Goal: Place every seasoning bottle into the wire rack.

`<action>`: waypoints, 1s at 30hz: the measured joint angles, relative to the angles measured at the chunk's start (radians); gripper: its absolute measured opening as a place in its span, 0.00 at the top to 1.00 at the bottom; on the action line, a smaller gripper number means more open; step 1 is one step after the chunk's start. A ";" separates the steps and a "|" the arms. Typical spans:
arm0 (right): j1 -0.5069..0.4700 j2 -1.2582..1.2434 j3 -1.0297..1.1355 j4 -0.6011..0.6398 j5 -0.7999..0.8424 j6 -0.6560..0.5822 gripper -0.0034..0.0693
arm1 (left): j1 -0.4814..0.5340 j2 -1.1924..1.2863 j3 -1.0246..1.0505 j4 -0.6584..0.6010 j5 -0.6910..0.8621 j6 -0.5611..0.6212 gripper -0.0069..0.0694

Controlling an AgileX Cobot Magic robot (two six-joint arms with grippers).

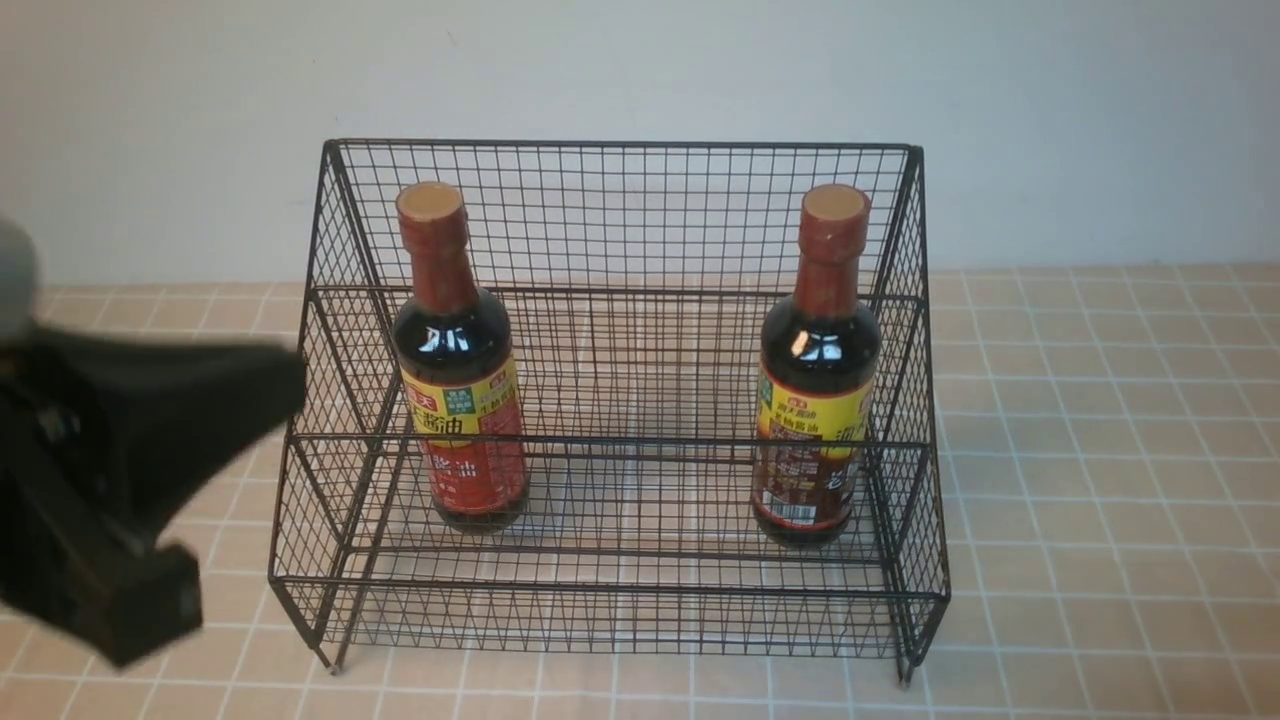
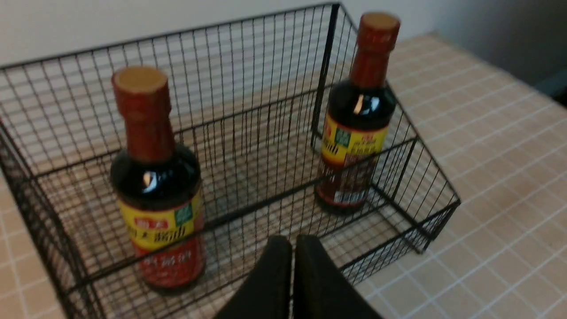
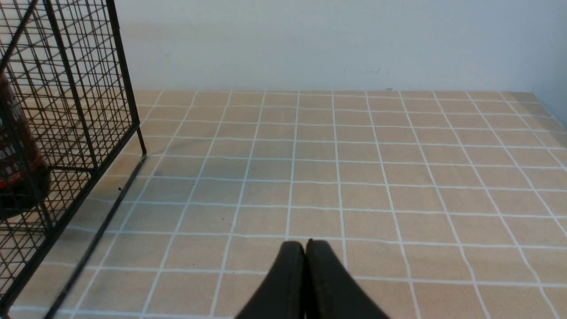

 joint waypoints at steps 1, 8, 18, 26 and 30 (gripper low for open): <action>0.000 0.000 0.000 0.000 0.000 0.000 0.97 | 0.000 -0.003 0.001 0.016 0.012 -0.020 0.92; 0.000 0.000 0.000 0.000 0.000 0.001 0.97 | 0.000 -0.112 0.005 0.174 0.088 -0.185 0.92; 0.000 0.000 0.000 0.000 0.000 0.003 0.97 | 0.000 -0.186 0.005 0.182 0.091 -0.198 0.92; 0.000 0.000 0.000 0.000 0.000 0.003 0.97 | 0.000 -0.186 0.005 0.183 0.091 -0.195 0.92; 0.000 0.000 0.000 0.000 0.000 0.003 0.97 | 0.000 -0.192 0.005 0.216 0.088 -0.194 0.92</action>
